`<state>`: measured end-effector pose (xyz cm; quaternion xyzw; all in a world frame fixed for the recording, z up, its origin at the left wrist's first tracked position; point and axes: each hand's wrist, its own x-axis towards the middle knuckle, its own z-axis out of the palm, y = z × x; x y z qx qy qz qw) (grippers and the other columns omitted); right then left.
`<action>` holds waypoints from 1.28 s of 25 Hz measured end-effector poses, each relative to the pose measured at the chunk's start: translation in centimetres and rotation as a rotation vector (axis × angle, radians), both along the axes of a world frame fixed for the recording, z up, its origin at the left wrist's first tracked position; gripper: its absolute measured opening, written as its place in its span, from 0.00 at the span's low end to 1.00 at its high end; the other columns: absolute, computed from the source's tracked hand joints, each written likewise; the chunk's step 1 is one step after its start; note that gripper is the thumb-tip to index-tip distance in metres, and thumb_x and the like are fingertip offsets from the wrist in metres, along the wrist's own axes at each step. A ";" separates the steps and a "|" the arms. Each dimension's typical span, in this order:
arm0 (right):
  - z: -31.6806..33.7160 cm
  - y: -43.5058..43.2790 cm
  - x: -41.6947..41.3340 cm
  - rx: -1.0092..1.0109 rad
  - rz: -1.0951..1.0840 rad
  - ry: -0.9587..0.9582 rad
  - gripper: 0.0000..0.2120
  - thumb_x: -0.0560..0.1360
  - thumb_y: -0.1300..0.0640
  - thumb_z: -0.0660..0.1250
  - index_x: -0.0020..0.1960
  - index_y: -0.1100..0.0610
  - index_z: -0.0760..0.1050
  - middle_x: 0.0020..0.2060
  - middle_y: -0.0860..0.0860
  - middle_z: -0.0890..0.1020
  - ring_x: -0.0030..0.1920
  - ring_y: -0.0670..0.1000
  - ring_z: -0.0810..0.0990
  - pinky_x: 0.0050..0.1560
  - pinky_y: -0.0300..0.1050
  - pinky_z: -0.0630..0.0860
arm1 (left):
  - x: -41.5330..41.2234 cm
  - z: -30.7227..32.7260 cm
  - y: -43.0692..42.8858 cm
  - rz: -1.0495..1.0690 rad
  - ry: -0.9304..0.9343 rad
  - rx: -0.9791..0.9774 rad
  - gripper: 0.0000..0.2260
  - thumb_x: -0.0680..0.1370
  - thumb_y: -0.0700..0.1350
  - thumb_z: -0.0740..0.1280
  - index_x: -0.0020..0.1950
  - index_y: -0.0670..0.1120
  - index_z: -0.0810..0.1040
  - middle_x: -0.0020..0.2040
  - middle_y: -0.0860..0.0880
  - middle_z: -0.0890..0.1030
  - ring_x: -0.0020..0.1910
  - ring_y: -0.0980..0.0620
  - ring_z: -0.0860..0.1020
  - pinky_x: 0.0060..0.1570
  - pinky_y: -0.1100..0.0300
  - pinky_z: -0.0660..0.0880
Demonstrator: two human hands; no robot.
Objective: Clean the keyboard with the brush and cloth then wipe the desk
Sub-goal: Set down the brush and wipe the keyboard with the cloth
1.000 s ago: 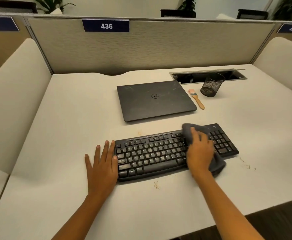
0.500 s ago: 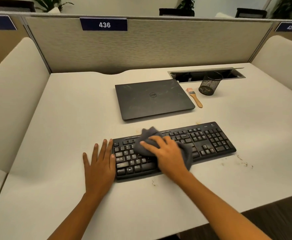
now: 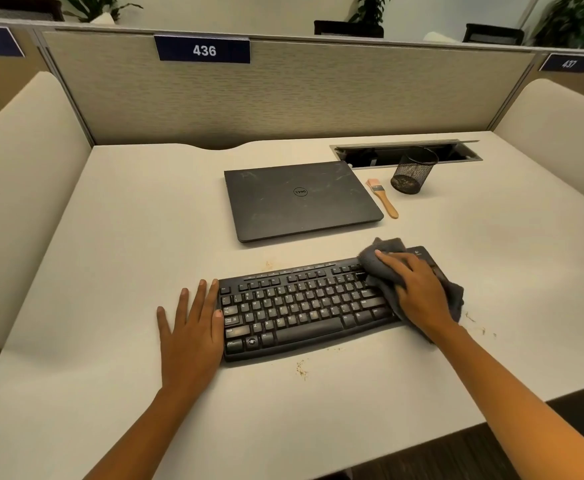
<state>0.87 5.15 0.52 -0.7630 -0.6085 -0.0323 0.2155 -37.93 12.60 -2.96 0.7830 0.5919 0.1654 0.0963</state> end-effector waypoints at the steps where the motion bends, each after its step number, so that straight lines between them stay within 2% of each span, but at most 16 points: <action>1: 0.1 0.0 1.1 -0.013 -0.013 0.015 0.21 0.79 0.55 0.57 0.72 0.49 0.68 0.63 0.55 0.75 0.60 0.57 0.72 0.60 0.53 0.72 | 0.0 0.0 0.0 -0.001 -0.001 -0.001 0.28 0.79 0.58 0.36 0.80 0.56 0.48 0.79 0.54 0.55 0.79 0.50 0.50 0.74 0.44 0.39; 4: 0.6 1.2 2.6 -0.002 -0.439 0.115 0.23 0.79 0.61 0.60 0.73 0.50 0.66 0.65 0.58 0.73 0.61 0.61 0.72 0.60 0.57 0.71 | 0.0 -0.1 -0.1 0.000 -0.003 0.006 0.28 0.79 0.58 0.36 0.80 0.56 0.48 0.79 0.54 0.55 0.79 0.50 0.51 0.74 0.44 0.40; 5: 0.7 1.9 1.6 -0.019 -0.368 0.107 0.23 0.79 0.61 0.61 0.73 0.50 0.67 0.66 0.57 0.73 0.63 0.60 0.72 0.63 0.56 0.70 | 0.0 -0.1 0.0 0.000 -0.003 0.007 0.28 0.79 0.58 0.36 0.80 0.55 0.49 0.79 0.54 0.56 0.79 0.50 0.51 0.74 0.43 0.40; 7: 0.2 2.6 -0.1 -0.038 -0.003 0.035 0.24 0.78 0.62 0.62 0.72 0.49 0.68 0.69 0.54 0.72 0.66 0.57 0.71 0.67 0.55 0.68 | 0.0 0.0 -0.1 -0.005 -0.003 0.006 0.28 0.79 0.58 0.36 0.80 0.55 0.49 0.79 0.54 0.56 0.79 0.50 0.51 0.74 0.43 0.41; 8: 0.0 2.6 0.2 -0.056 0.076 0.007 0.24 0.78 0.62 0.62 0.72 0.48 0.68 0.70 0.53 0.71 0.67 0.57 0.70 0.68 0.55 0.67 | 0.0 0.0 -0.1 -0.004 -0.004 0.003 0.28 0.79 0.58 0.36 0.80 0.55 0.48 0.79 0.54 0.55 0.79 0.50 0.51 0.74 0.43 0.40; 9: 0.1 2.6 1.2 -0.063 0.001 0.016 0.24 0.78 0.63 0.62 0.72 0.47 0.67 0.70 0.54 0.71 0.67 0.58 0.70 0.69 0.56 0.66 | 0.0 0.0 0.0 -0.004 -0.006 -0.002 0.29 0.79 0.58 0.36 0.80 0.55 0.48 0.79 0.54 0.55 0.79 0.50 0.50 0.74 0.44 0.40; 11: 0.7 2.4 2.4 -0.048 -0.434 0.118 0.25 0.78 0.63 0.60 0.73 0.47 0.66 0.71 0.55 0.69 0.69 0.61 0.68 0.69 0.60 0.65 | 0.1 0.1 -0.1 -0.006 -0.011 -0.009 0.29 0.79 0.59 0.35 0.80 0.56 0.47 0.80 0.54 0.54 0.79 0.51 0.49 0.75 0.44 0.39; 12: 0.9 2.5 1.9 -0.063 -0.565 0.143 0.25 0.78 0.62 0.60 0.73 0.48 0.66 0.71 0.56 0.69 0.70 0.61 0.67 0.70 0.61 0.64 | 0.1 0.1 -0.1 -0.004 -0.015 -0.011 0.29 0.79 0.59 0.35 0.80 0.56 0.47 0.80 0.54 0.54 0.79 0.51 0.49 0.75 0.44 0.38; 13: 1.0 2.7 0.7 -0.073 -0.535 0.122 0.25 0.78 0.62 0.61 0.73 0.49 0.65 0.72 0.55 0.68 0.71 0.61 0.66 0.71 0.61 0.63 | 0.0 0.2 -0.2 -0.003 -0.019 -0.013 0.29 0.79 0.59 0.35 0.80 0.56 0.46 0.80 0.55 0.53 0.79 0.51 0.48 0.75 0.45 0.38; 16: 0.5 2.6 -1.7 -0.086 -0.061 0.055 0.26 0.78 0.62 0.61 0.74 0.46 0.63 0.72 0.52 0.68 0.72 0.57 0.66 0.73 0.59 0.59 | 0.0 0.2 -0.2 -0.005 -0.027 -0.023 0.29 0.78 0.59 0.35 0.80 0.57 0.46 0.80 0.55 0.53 0.79 0.52 0.48 0.75 0.45 0.38; 17: 0.6 2.3 -1.0 -0.086 -0.022 0.077 0.26 0.79 0.61 0.61 0.74 0.45 0.63 0.72 0.52 0.68 0.72 0.57 0.66 0.73 0.60 0.60 | 0.1 0.3 -0.2 -0.006 -0.031 -0.020 0.29 0.79 0.59 0.35 0.80 0.57 0.47 0.80 0.55 0.54 0.79 0.51 0.48 0.75 0.45 0.38; 18: 0.7 2.1 0.3 -0.083 -0.104 0.119 0.26 0.79 0.61 0.60 0.74 0.45 0.62 0.72 0.52 0.69 0.71 0.58 0.67 0.72 0.62 0.60 | 0.1 0.3 -0.2 -0.007 -0.033 -0.016 0.29 0.79 0.59 0.35 0.80 0.57 0.48 0.80 0.55 0.54 0.79 0.51 0.49 0.75 0.44 0.38; 20: 0.9 2.1 2.1 -0.108 -0.421 0.193 0.24 0.79 0.57 0.60 0.74 0.48 0.64 0.72 0.53 0.68 0.72 0.59 0.65 0.72 0.64 0.59 | 0.1 0.4 -0.2 -0.005 -0.024 -0.012 0.29 0.78 0.59 0.34 0.80 0.56 0.48 0.80 0.55 0.54 0.79 0.51 0.49 0.74 0.45 0.38; 22: 1.3 2.7 1.0 -0.117 -0.533 0.214 0.23 0.79 0.55 0.60 0.74 0.49 0.63 0.73 0.52 0.67 0.74 0.58 0.62 0.73 0.64 0.56 | 0.0 0.3 -0.2 -0.005 -0.023 -0.012 0.30 0.78 0.59 0.34 0.80 0.57 0.47 0.80 0.55 0.53 0.79 0.51 0.48 0.74 0.46 0.38; 29: 2.1 1.6 -12.0 -0.125 -0.158 0.245 0.24 0.82 0.54 0.57 0.75 0.43 0.56 0.74 0.42 0.58 0.75 0.48 0.51 0.75 0.52 0.48 | 0.0 -0.1 -0.1 -0.004 -0.015 0.006 0.28 0.80 0.58 0.37 0.80 0.55 0.48 0.79 0.54 0.55 0.79 0.50 0.51 0.74 0.43 0.40; 32: 1.3 2.1 -17.9 -0.137 0.063 0.230 0.25 0.82 0.53 0.56 0.75 0.42 0.52 0.75 0.42 0.58 0.77 0.47 0.51 0.77 0.49 0.43 | 0.0 -0.1 0.0 -0.002 -0.010 0.007 0.29 0.79 0.58 0.36 0.80 0.55 0.49 0.79 0.54 0.55 0.79 0.50 0.51 0.74 0.43 0.40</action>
